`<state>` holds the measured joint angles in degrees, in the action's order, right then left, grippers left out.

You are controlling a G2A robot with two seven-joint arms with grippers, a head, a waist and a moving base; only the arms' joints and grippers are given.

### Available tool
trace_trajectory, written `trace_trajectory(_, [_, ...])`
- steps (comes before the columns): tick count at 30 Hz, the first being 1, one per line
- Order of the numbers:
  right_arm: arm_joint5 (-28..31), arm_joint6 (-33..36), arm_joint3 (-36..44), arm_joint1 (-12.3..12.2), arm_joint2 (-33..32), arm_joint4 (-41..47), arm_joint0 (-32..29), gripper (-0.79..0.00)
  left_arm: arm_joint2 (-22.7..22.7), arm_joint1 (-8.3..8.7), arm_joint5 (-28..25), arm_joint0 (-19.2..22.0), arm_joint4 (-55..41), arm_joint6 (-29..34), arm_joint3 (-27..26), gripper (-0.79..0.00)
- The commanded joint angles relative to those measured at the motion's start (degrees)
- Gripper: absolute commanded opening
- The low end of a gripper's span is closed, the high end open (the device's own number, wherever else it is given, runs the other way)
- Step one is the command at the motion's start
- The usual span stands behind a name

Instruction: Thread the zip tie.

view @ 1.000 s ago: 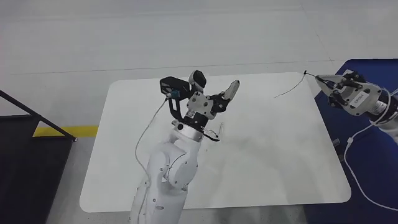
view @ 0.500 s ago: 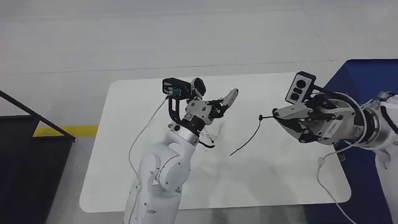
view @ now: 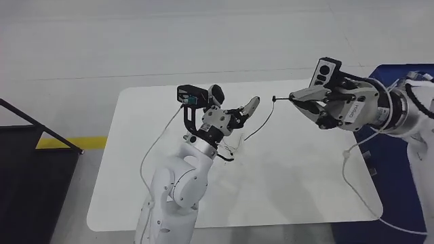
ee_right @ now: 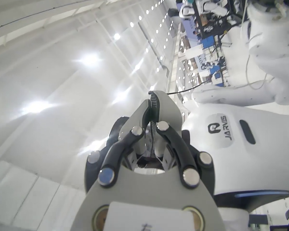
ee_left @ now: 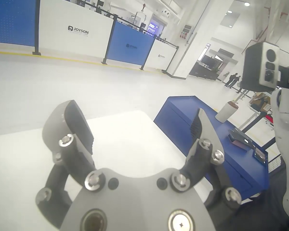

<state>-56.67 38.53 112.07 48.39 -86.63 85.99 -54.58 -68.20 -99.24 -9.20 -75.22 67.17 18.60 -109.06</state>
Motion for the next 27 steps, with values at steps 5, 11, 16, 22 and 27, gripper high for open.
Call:
trace_trajectory(5, [-0.84,8.25,-11.38,-2.19,5.04,-14.98,-1.29,-0.785,0.0,0.0,0.0,0.0,0.0,0.0,0.0,0.0])
trace_trajectory(11, [0.99,10.08,-22.28,-5.62,14.94,-24.6,1.67,-0.785,0.0,0.0,0.0,0.0,0.0,0.0,0.0,0.0])
trace_trajectory(16, [7.42,16.5,-32.6,-4.7,28.01,-32.53,11.54,-0.785,0.0,0.0,0.0,0.0,0.0,0.0,0.0,0.0])
trace_trajectory(22, [15.28,24.37,-44.55,-0.32,43.01,-36.85,21.82,-0.785,0.0,0.0,0.0,0.0,0.0,0.0,0.0,0.0])
trace_trajectory(27, [17.86,26.94,-48.97,3.07,50.18,-34.12,26.8,-0.785,0.0,0.0,0.0,0.0,0.0,0.0,0.0,0.0])
